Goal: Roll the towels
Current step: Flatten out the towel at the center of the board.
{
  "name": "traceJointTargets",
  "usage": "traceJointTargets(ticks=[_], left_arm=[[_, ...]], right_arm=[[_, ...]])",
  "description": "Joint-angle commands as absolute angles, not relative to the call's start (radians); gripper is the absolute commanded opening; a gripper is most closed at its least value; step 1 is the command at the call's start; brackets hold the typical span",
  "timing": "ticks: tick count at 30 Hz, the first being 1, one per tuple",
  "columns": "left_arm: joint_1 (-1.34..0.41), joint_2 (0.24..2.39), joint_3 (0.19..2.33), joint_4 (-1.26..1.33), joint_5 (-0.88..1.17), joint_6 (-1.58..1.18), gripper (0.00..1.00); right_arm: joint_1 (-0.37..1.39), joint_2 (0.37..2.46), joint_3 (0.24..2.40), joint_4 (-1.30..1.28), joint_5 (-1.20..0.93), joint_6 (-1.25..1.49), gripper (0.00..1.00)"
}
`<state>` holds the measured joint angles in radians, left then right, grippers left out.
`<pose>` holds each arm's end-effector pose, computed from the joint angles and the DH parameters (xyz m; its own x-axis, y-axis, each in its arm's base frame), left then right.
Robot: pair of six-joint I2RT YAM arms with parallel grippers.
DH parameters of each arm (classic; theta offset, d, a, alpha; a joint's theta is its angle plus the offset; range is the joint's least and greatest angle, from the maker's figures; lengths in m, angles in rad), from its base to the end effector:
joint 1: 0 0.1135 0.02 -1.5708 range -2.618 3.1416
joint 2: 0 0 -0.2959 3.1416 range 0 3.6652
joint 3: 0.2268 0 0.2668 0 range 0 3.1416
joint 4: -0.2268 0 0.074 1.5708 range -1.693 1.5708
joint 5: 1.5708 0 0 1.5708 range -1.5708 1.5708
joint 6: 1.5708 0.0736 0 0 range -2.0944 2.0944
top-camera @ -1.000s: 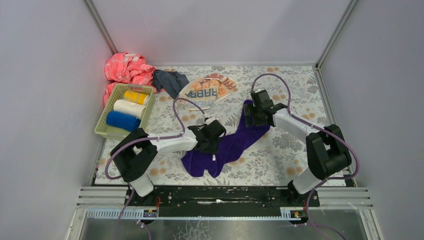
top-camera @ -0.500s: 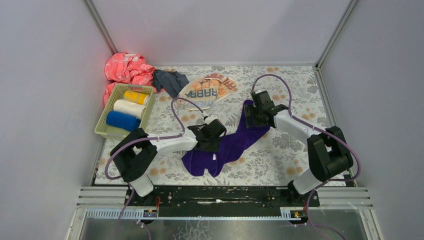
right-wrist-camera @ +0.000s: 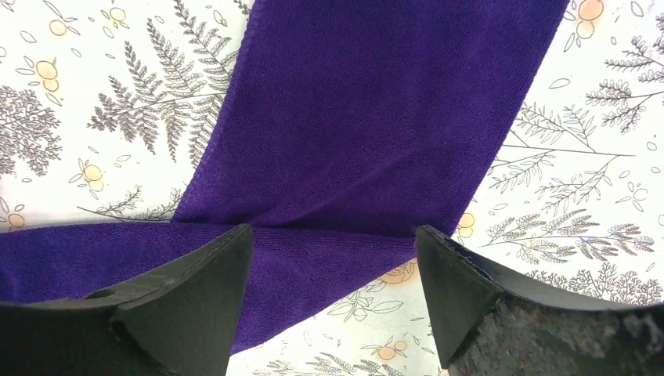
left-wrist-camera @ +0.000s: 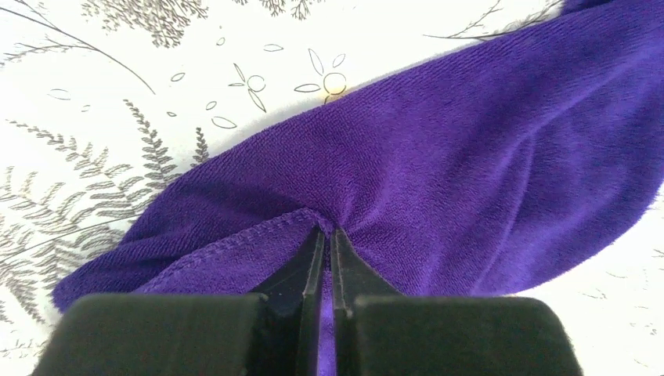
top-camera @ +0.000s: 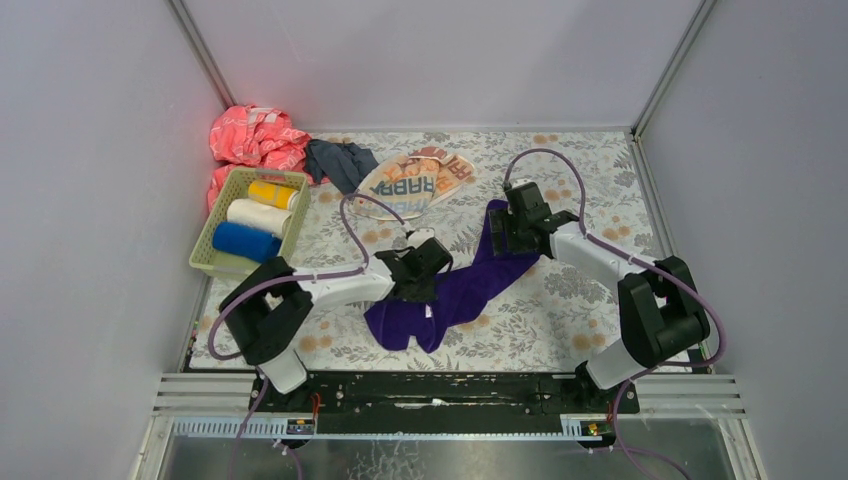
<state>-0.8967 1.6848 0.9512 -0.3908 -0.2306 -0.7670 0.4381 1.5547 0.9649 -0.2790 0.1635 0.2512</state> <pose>0.2315 -0.2628 0.1466 -0.8905 0.0322 -0.4539 0.1126 0.9821 -0.1512 0.3305 0.1416 0.2027 -0.7501 -0.0806 -0.6564 -0.1413 0.9891 0.0401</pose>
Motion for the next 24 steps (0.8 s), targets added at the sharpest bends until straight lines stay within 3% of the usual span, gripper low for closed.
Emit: traceJointTargets(ticks=[1,11,24], left_arm=[[-0.874,1.55,1.0,-0.436,-0.292,-0.741,0.0],[-0.63,1.112,1.143,-0.622,-0.337,-0.617,0.0],[-0.609,1.124,1.033,-0.591,-0.265,-0.614,0.0]], right_arm=[[0.436,1.497,0.972,-0.249,0.15,0.242,0.84],[0.429,1.448,0.985,-0.231,0.147,0.266,0.88],[0.45,1.603,1.025,-0.115,-0.117,0.282,0.83]])
